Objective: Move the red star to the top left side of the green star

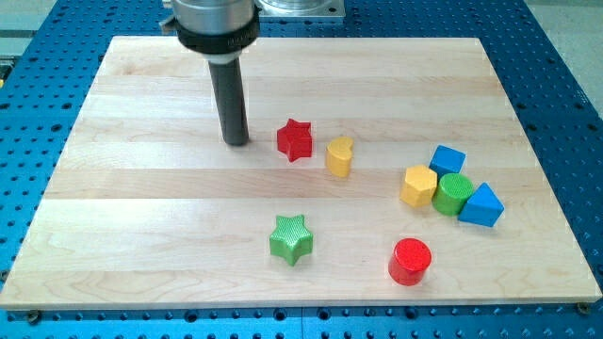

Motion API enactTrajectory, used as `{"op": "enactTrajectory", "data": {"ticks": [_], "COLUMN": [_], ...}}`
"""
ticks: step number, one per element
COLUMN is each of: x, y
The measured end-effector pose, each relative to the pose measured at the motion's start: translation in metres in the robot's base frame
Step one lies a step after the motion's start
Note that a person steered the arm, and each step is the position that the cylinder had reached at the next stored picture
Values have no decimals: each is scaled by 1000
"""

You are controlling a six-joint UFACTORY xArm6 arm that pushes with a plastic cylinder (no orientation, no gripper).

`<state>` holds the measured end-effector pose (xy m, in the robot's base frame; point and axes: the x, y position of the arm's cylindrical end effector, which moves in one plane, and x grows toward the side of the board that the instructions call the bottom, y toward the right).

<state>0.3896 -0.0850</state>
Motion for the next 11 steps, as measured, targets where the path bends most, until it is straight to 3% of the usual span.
{"op": "enactTrajectory", "data": {"ticks": [1,3,4,6,7,9,11], "x": [-16,9,16,32,32,55,98], "y": [33,161,124,-10,-11,44,-41]}}
